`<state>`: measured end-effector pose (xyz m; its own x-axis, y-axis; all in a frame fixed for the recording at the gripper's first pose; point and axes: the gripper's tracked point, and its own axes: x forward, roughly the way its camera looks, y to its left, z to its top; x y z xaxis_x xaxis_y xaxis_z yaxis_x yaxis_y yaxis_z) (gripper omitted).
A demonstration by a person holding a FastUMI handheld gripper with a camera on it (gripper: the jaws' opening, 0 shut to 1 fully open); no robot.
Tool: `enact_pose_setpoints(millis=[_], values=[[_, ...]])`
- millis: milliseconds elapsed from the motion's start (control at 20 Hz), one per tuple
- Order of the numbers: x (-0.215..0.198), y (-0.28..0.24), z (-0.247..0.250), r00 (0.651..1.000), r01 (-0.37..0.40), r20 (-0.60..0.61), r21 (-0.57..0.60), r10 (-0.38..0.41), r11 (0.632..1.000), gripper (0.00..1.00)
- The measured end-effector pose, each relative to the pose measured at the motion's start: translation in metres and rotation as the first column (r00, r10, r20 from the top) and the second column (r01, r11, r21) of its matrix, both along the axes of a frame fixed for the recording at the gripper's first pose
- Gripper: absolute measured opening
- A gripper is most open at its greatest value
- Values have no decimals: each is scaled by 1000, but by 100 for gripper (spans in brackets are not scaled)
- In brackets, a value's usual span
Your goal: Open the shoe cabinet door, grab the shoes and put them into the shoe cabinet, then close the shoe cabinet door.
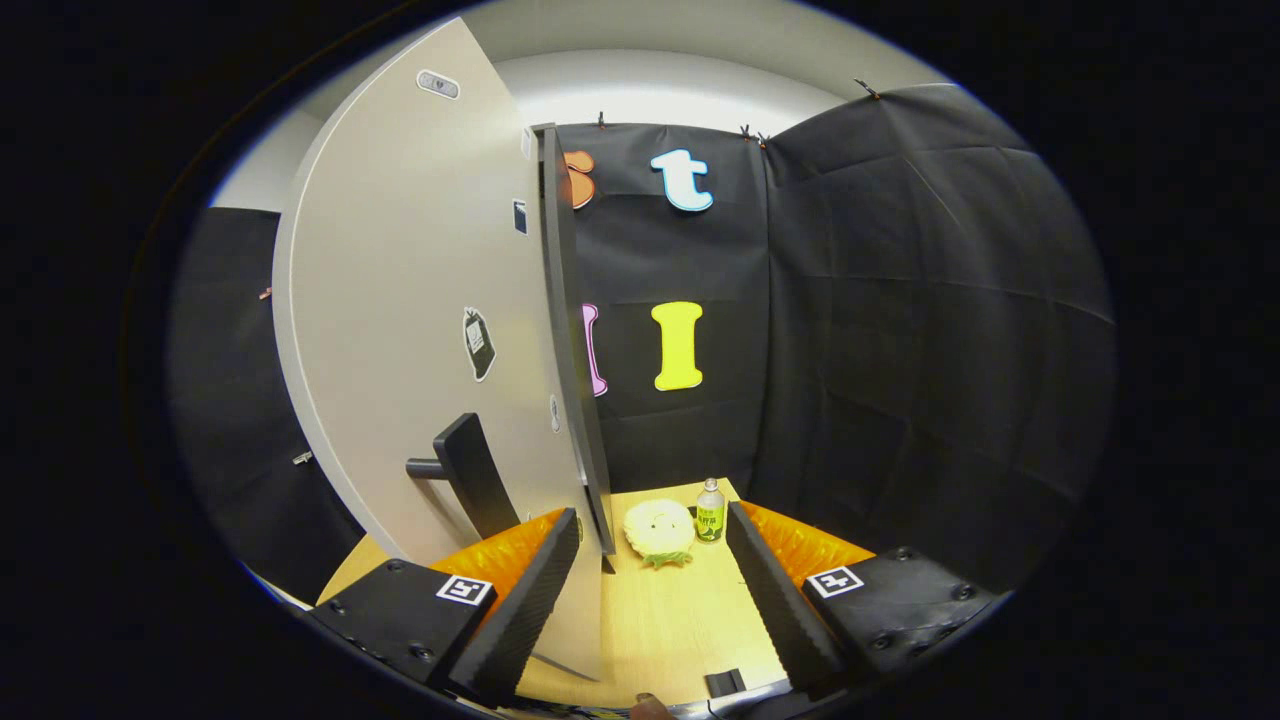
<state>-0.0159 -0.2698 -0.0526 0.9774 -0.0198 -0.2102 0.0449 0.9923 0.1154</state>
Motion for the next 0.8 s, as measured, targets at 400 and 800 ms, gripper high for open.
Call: enact_pose_setpoints(millis=[400, 800], values=[[3, 109, 8, 998, -60, 25, 1, 59, 998, 98], [17, 204, 17, 985, -162, 65, 0, 161, 987, 98]])
